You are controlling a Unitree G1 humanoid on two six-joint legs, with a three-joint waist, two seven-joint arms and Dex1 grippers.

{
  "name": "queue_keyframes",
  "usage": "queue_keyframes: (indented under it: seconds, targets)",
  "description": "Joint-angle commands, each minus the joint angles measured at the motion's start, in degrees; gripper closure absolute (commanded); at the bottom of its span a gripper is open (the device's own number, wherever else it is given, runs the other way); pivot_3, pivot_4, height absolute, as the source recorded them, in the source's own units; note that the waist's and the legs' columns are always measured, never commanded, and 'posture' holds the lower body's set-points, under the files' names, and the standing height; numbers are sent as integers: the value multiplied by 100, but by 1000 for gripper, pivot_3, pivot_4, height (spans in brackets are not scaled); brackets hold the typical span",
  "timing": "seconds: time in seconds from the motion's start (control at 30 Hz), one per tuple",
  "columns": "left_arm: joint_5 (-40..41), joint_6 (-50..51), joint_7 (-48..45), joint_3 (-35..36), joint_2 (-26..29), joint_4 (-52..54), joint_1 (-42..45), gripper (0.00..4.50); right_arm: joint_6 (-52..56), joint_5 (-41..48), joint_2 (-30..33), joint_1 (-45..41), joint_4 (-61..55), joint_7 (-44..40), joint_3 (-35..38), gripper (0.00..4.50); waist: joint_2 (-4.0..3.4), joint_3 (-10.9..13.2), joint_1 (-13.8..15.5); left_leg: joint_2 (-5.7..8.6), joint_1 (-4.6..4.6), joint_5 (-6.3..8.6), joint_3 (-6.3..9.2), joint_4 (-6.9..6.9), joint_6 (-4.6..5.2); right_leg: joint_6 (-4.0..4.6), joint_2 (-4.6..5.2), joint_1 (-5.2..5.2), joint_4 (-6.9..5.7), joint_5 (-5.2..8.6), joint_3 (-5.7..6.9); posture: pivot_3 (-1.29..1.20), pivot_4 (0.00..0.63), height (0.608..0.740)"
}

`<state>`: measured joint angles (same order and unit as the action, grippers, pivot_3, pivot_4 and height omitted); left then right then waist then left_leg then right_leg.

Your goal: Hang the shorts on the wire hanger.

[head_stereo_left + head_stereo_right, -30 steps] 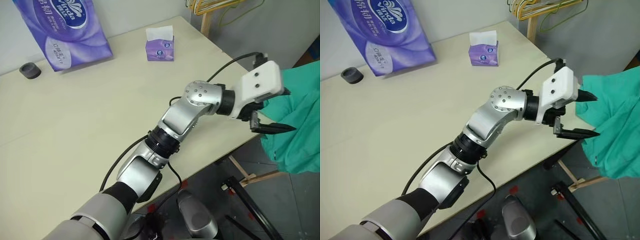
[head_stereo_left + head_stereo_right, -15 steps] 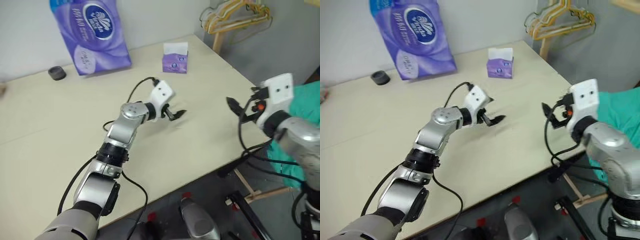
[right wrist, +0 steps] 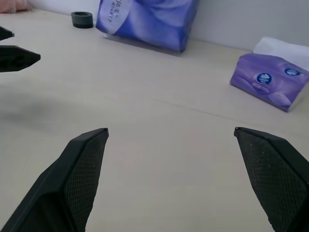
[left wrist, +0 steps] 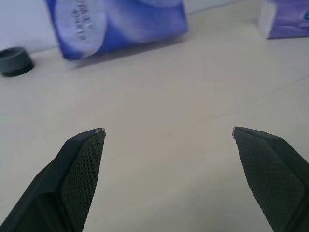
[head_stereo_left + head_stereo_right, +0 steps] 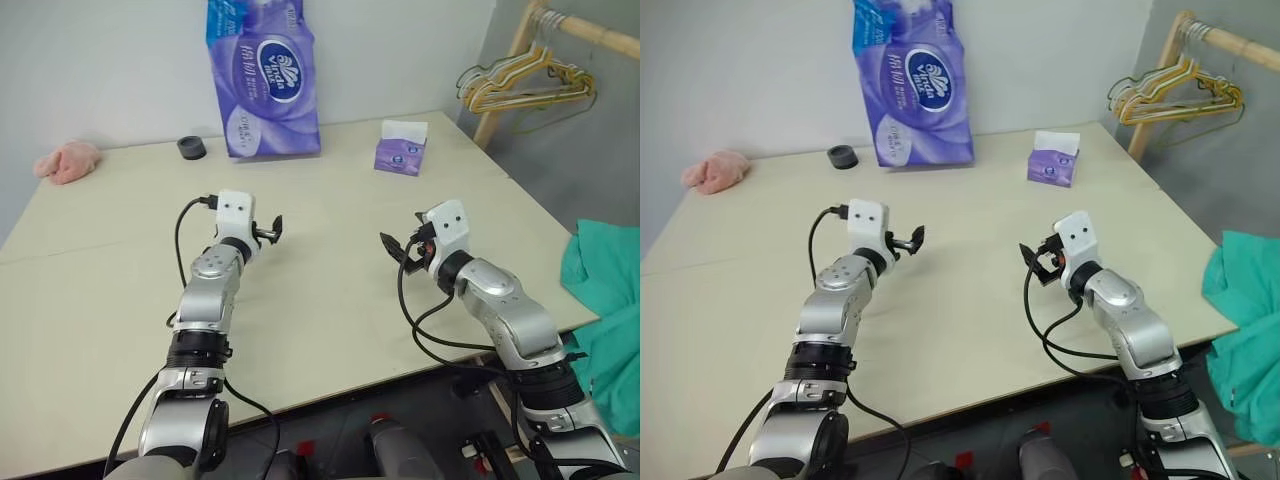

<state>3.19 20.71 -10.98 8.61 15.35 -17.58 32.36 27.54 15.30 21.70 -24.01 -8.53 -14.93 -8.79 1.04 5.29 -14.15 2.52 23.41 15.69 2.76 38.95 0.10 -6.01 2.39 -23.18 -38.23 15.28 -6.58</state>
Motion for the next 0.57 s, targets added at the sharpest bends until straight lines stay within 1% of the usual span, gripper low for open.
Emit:
queue_keyframes:
  seconds: [0.03,0.13,0.3,0.4,0.57]
  targets:
    - [56,-242,150,160,44,192,-97,0,-319,-162,-119,97,-65,-16,197,42,2,-28,113,0,0,-3,7,0,-4,0,0,0,-4,0,7,-132,25,740]
    - [202,-452,144,276,19,246,-234,0,-472,-283,-245,288,-10,26,243,42,9,-70,277,1,-1,-9,16,0,-16,1,0,-2,-25,0,24,-125,25,740]
    - [76,-789,303,227,25,265,-430,0,-628,-407,-402,400,56,-11,280,42,7,-143,440,2,-7,-15,34,1,-25,7,19,-2,-38,-2,88,-113,21,740]
    - [-13,-1064,587,268,-40,310,-555,0,-702,-452,-477,392,148,-35,301,42,10,-158,489,2,-13,-15,33,0,-26,25,19,-1,-38,-10,100,-101,18,740]
    - [118,-1073,736,372,-104,490,-737,0,-833,-500,-627,352,296,-131,284,42,14,-180,534,3,-19,-16,31,0,-27,30,22,0,-41,-12,107,-79,18,740]
